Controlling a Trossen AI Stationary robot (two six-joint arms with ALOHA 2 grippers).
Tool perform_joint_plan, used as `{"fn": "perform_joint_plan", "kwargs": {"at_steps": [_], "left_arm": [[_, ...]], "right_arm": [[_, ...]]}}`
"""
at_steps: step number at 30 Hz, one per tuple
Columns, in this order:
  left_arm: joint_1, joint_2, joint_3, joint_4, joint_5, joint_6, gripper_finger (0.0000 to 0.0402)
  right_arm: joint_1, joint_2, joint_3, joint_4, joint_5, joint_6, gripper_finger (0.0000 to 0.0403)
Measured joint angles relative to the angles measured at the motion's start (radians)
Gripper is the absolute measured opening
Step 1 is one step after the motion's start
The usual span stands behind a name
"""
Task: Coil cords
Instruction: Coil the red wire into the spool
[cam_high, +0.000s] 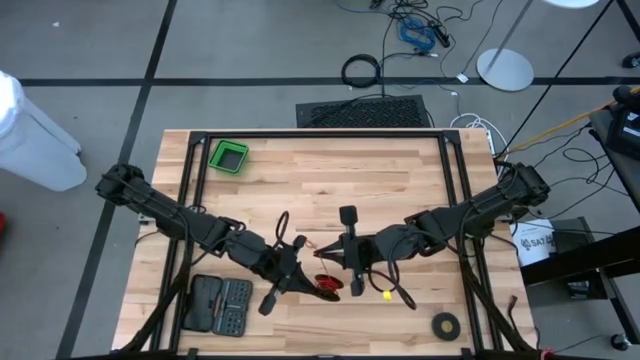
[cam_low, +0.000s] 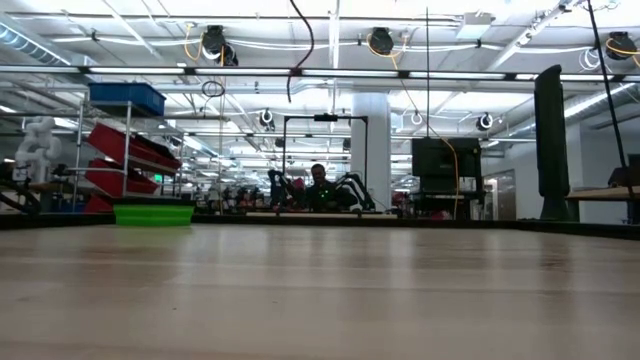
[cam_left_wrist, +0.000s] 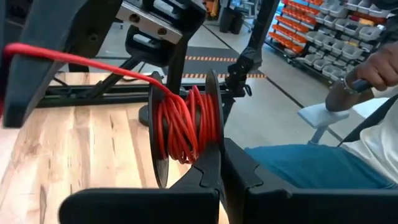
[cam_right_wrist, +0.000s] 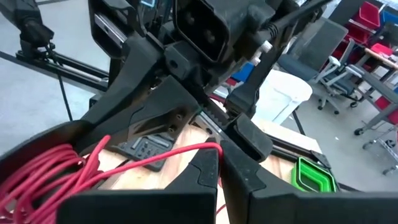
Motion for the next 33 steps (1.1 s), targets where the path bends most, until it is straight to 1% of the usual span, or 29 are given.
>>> {"fn": "perform_joint_plan", "kwargs": {"at_steps": [3, 6, 11, 14, 19, 24, 29, 33], "left_arm": [[0.0, 0.0, 0.0, 0.011, 0.008, 0.006, 0.0001], [-0.001, 0.0, 0.0, 0.046, 0.046, 0.016, 0.0001], [-0.003, 0.004, 0.0, 0.077, 0.093, 0.055, 0.0001], [-0.003, 0.004, 0.0, 0.077, 0.095, 0.056, 0.0001], [-0.005, 0.004, 0.0, 0.078, 0.103, 0.063, 0.0001], [-0.004, 0.004, 0.0, 0.078, 0.121, 0.1, 0.0001], [0.004, 0.004, 0.0, 0.078, 0.136, 0.112, 0.0001], [0.007, 0.004, 0.0, 0.1, 0.143, 0.135, 0.0001]], "right_arm": [[0.004, 0.0, 0.0, -0.001, 0.0, 0.013, 0.0], [0.011, 0.0, 0.0, -0.002, -0.003, 0.018, 0.0], [0.013, 0.0, 0.0, 0.001, -0.052, 0.03, 0.0], [0.014, 0.0, 0.0, 0.012, -0.06, 0.015, 0.0], [0.014, 0.0, 0.0, 0.014, -0.118, 0.013, 0.0], [0.014, 0.0, 0.0, 0.013, -0.131, 0.01, 0.0], [0.002, 0.0, 0.0, 0.013, -0.218, -0.014, 0.0], [-0.013, 0.0, 0.0, 0.007, -0.249, -0.014, 0.0]]}}
